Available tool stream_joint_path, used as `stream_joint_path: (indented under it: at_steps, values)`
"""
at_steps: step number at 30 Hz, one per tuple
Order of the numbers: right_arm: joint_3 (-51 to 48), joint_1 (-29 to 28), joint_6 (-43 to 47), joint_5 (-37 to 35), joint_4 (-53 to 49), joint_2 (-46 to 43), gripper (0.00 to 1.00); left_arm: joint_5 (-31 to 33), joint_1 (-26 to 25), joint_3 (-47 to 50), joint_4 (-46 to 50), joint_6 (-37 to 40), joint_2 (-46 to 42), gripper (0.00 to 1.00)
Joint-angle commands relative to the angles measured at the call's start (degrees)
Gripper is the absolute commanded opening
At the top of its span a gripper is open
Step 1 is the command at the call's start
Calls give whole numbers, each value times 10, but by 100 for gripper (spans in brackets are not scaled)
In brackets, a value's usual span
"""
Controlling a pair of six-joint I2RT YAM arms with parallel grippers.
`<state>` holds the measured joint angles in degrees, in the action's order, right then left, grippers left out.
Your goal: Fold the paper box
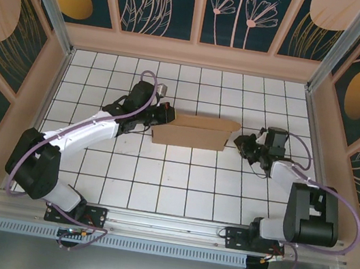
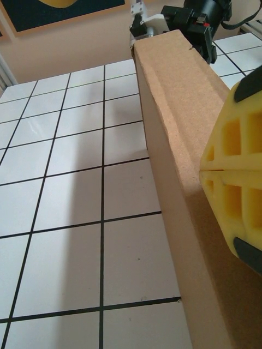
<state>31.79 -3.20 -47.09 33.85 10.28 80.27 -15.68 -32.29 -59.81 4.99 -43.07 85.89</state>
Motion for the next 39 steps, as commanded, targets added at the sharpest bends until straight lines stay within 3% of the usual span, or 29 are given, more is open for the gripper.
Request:
stream_joint_path:
  at_steps: [1, 17, 22, 28, 35, 39]
  values:
    - [-2, -20, -26, 57, 81, 27, 16, -10, 8, -8, 29, 17, 14, 0]
    - [7, -114, -36, 86, 114, 72, 17, -14, 46, -19, 35, 21, 34, 0]
    - [15, -113, -28, 63, 88, 58, 18, -8, 55, -25, 43, 26, 35, 0]
    - [35, -73, 7, -14, -6, -5, 31, -14, 55, -47, 53, 30, 21, 0]
    - [105, -30, 81, -75, -118, -81, 49, 5, 61, -111, 73, 58, 0, 32]
    - [158, -35, 167, -115, -170, -104, 55, 59, 62, -133, 90, 111, -30, 43]
